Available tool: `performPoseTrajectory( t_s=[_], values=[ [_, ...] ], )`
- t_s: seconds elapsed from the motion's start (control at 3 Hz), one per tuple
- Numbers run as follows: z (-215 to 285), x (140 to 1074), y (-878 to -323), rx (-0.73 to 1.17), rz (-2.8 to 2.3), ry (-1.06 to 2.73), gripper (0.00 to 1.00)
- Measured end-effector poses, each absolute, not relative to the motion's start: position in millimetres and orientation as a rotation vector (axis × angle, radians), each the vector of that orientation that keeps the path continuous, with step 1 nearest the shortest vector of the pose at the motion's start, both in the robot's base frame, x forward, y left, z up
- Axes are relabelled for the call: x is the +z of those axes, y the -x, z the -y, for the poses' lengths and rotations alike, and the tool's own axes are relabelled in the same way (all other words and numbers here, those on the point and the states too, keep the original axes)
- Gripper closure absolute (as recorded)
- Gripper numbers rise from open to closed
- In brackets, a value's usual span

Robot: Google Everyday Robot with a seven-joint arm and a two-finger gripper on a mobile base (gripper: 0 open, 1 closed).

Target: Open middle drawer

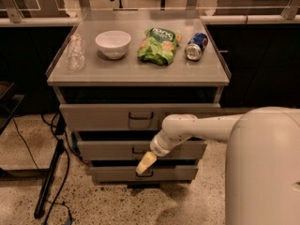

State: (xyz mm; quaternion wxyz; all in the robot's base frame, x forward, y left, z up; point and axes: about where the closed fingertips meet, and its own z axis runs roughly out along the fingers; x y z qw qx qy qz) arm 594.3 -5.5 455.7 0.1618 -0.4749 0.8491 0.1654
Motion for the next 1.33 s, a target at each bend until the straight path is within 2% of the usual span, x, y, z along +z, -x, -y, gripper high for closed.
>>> performPoseTrajectory(
  t_s=[1.33],
  values=[
    [2, 445, -580, 0.513, -2.457, 1.383, 0.00]
  ],
)
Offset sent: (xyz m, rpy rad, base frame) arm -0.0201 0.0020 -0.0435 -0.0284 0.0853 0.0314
